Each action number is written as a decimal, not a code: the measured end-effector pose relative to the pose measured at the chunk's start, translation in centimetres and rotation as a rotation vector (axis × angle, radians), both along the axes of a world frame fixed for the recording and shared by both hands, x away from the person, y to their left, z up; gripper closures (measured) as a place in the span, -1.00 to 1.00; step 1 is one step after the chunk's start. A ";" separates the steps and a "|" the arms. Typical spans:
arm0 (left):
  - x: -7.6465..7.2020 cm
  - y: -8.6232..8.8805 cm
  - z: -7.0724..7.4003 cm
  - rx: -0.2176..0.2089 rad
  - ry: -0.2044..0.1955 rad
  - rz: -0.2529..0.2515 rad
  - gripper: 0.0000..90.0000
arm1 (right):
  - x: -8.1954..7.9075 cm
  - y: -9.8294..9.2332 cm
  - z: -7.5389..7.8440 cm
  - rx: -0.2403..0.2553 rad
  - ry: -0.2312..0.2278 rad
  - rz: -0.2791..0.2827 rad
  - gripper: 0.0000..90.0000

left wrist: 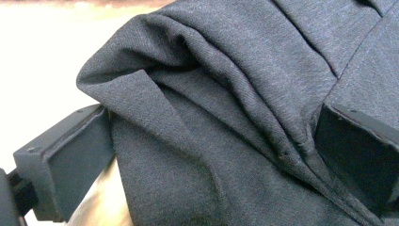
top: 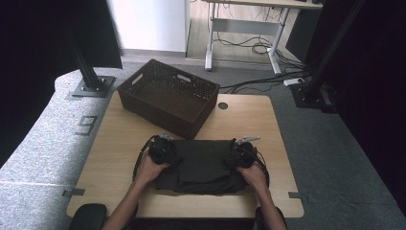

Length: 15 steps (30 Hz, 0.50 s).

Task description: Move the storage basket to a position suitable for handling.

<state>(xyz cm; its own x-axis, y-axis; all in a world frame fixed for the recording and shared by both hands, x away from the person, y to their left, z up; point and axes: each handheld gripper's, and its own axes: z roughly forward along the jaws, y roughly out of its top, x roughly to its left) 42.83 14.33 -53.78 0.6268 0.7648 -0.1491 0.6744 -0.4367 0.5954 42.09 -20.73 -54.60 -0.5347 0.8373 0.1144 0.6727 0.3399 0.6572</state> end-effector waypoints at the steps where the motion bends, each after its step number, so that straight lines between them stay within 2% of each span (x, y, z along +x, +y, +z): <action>1: 0.0 0.0 0.0 0.000 0.000 0.000 -1.00 | -0.2 0.2 0.0 -0.002 -0.001 0.007 -1.00; 11: -2.7 2.6 0.1 0.003 0.001 -0.011 -1.00 | -1.9 2.6 0.1 -0.002 -0.009 0.052 -0.96; 15: -3.5 3.2 0.1 -0.003 -0.003 -0.009 -0.99 | -2.5 3.2 0.2 -0.001 -0.008 0.061 -0.92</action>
